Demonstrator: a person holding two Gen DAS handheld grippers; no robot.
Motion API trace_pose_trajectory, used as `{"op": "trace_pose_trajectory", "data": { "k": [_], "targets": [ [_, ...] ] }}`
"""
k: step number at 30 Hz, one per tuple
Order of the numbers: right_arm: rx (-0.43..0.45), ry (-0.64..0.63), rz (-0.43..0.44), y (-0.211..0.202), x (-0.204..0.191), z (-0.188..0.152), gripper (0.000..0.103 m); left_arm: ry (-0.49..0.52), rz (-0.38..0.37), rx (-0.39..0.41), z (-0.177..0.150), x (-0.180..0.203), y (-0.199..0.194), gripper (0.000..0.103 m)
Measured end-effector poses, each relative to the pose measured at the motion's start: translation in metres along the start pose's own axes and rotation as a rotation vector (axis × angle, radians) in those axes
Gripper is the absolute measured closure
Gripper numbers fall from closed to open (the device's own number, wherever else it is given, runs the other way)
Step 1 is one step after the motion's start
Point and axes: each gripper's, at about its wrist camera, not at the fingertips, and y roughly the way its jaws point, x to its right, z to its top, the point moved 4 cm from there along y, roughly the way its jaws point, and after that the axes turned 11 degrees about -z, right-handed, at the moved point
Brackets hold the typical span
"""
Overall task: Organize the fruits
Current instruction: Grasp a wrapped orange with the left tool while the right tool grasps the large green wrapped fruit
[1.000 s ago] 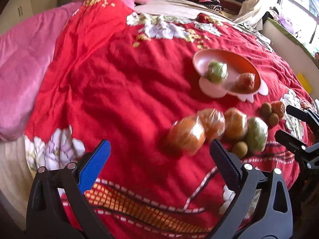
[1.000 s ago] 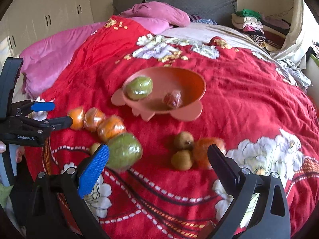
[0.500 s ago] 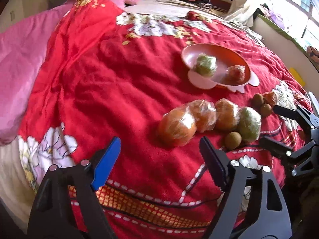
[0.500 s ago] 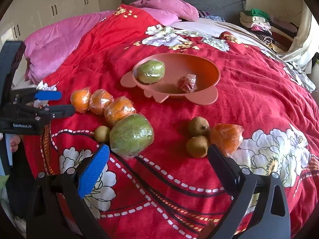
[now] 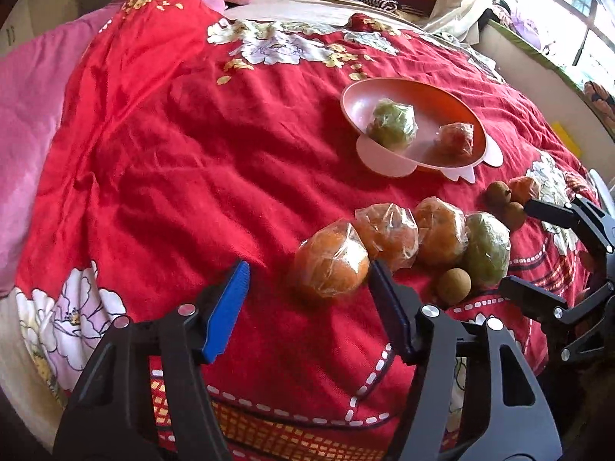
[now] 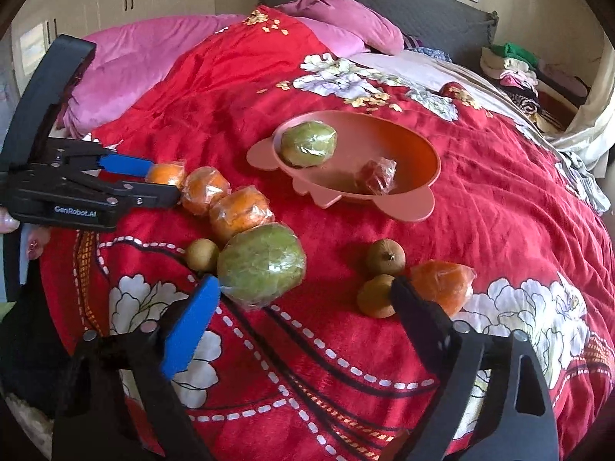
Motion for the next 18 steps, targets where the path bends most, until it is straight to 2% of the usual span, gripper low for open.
{"op": "trace_pose_trajectory", "data": {
  "k": [3, 7, 11, 18],
  "targets": [
    [0.011, -0.023, 0.009, 0.001, -0.003, 0.002, 0.019, -0.01, -0.011, 0.004, 0.002, -0.002, 0.0, 0.049],
    [0.021, -0.052, 0.049, 0.004, -0.01, 0.006, 0.032, -0.005, -0.016, 0.005, 0.004, -0.001, 0.002, 0.049],
    [-0.013, -0.064, 0.112, 0.016, -0.015, 0.005, 0.043, -0.013, -0.029, 0.01, 0.007, -0.002, 0.003, 0.05],
    [-0.013, -0.085, 0.133, 0.03, -0.022, 0.007, 0.046, -0.018, -0.05, 0.016, 0.013, -0.003, 0.006, 0.054]
  ]
}}
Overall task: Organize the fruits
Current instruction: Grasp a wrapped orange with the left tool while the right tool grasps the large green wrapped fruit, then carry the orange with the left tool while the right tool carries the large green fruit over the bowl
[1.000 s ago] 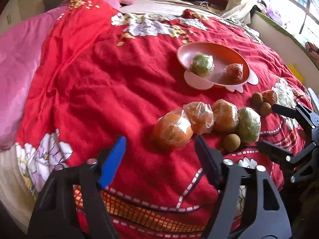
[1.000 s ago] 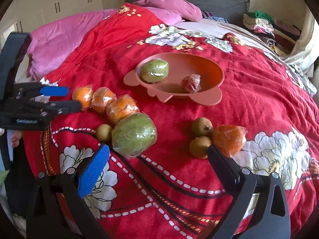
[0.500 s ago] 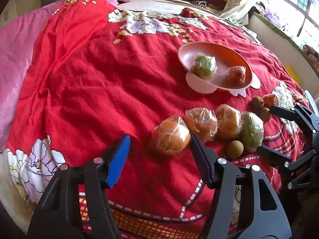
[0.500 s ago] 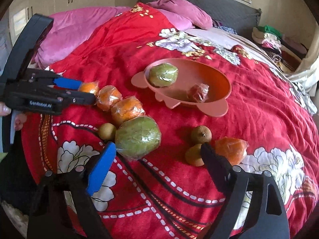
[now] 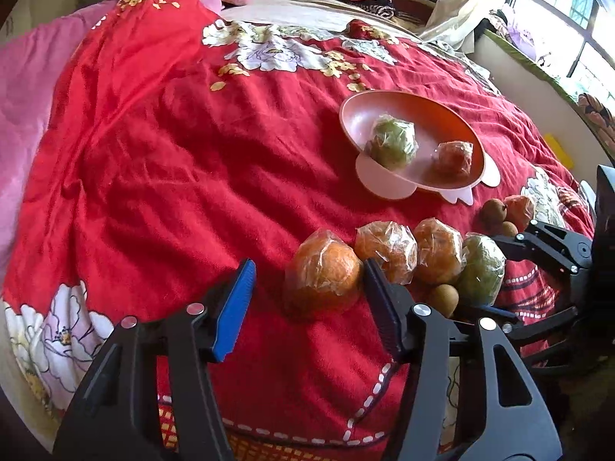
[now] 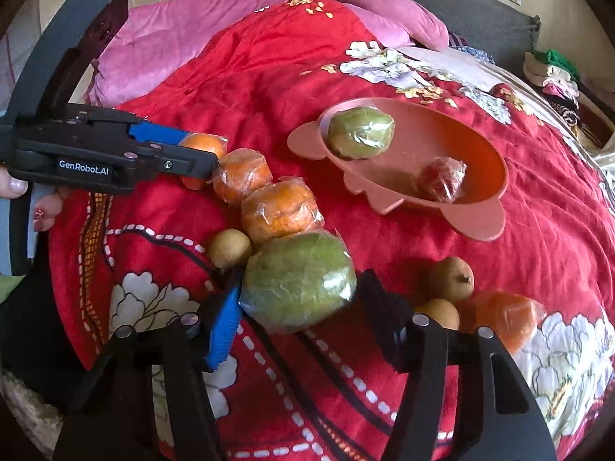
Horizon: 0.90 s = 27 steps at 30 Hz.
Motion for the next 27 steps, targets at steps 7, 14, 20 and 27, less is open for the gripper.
{"op": "trace_pose_trajectory", "data": {
  "k": [7, 14, 20, 27],
  "targets": [
    [0.007, 0.042, 0.031, -0.001, 0.005, 0.001, 0.051, -0.004, -0.04, -0.009, 0.004, 0.003, 0.007, 0.07],
    [0.019, 0.132, 0.062, -0.015, 0.015, 0.0, 0.051, -0.008, -0.059, -0.013, 0.006, 0.001, 0.013, 0.07],
    [0.046, 0.175, 0.064, -0.03, 0.024, 0.003, 0.051, -0.008, -0.059, 0.01, 0.008, 0.005, 0.002, 0.071],
    [0.062, 0.21, 0.043, -0.037, 0.036, 0.005, 0.051, 0.002, -0.071, 0.037, 0.014, 0.016, -0.012, 0.071]
  ]
}}
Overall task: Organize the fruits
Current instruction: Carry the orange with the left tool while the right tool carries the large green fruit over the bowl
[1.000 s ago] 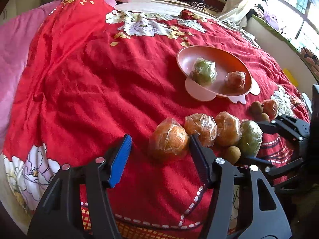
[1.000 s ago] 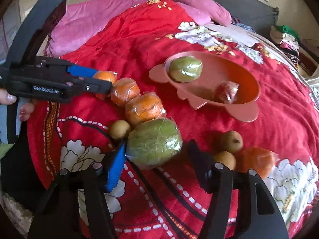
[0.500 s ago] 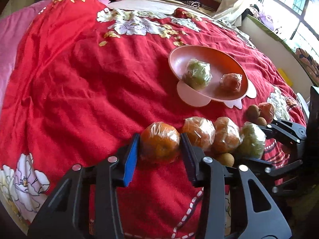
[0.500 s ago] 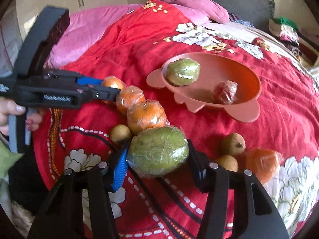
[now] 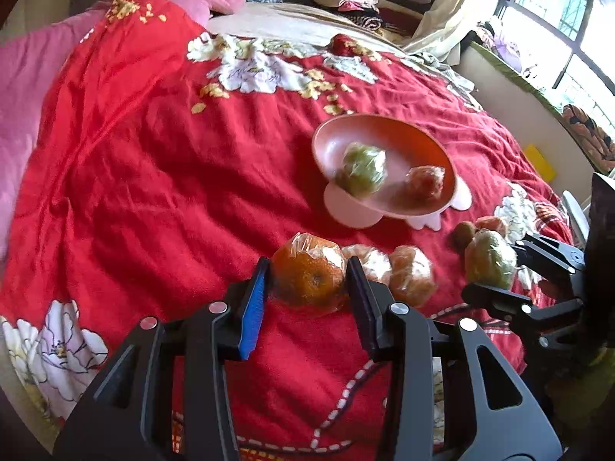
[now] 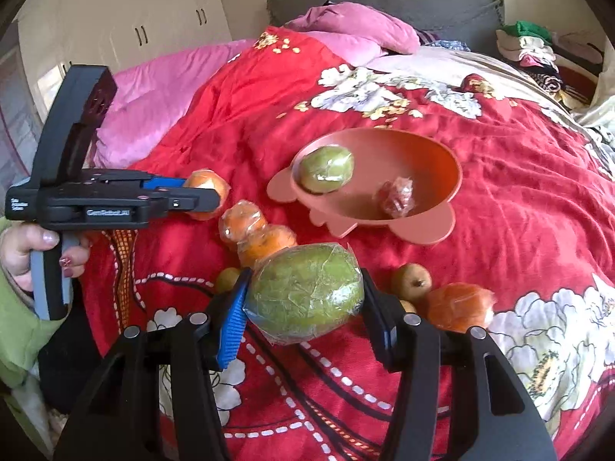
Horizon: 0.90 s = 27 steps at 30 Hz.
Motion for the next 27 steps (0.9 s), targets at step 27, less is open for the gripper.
{"op": "trace_pose_trajectory", "data": {
  "k": [27],
  "targets": [
    [0.039, 0.081, -0.112, 0.008, 0.078, 0.039, 0.051, 0.083, -0.065, -0.048, 0.045, 0.057, 0.047, 0.071]
  ]
}}
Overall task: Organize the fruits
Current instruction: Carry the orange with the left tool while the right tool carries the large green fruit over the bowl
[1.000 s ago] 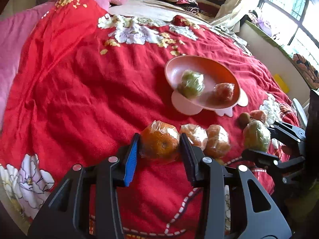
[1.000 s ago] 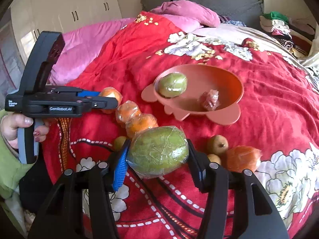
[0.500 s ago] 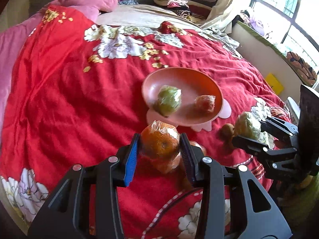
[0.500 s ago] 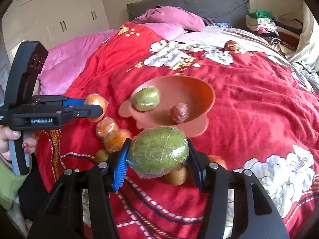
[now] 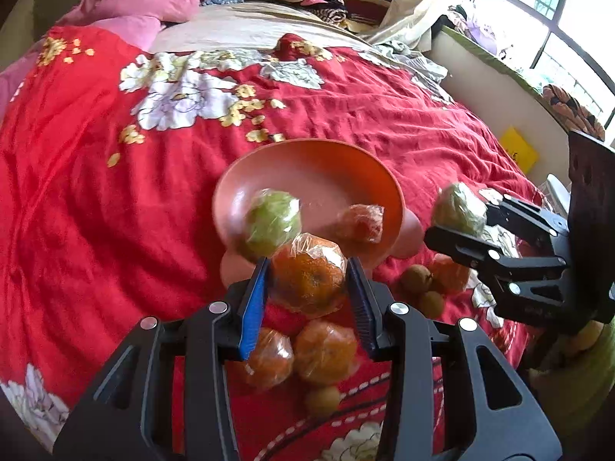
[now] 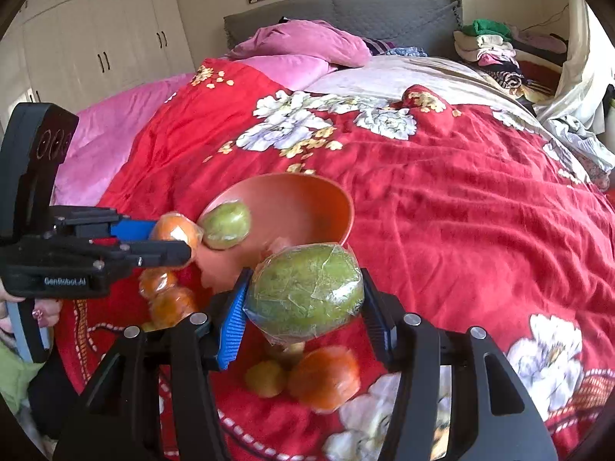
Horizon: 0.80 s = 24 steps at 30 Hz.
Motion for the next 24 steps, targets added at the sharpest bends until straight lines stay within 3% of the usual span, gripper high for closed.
{"op": "trace_pose_trajectory", "data": {
  "k": [24],
  "targets": [
    [-0.053, -0.062, 0.074, 0.055, -0.012, 0.05, 0.051, 0.006, -0.004, -0.057, 0.007, -0.001, 0.032, 0.07]
  ]
}}
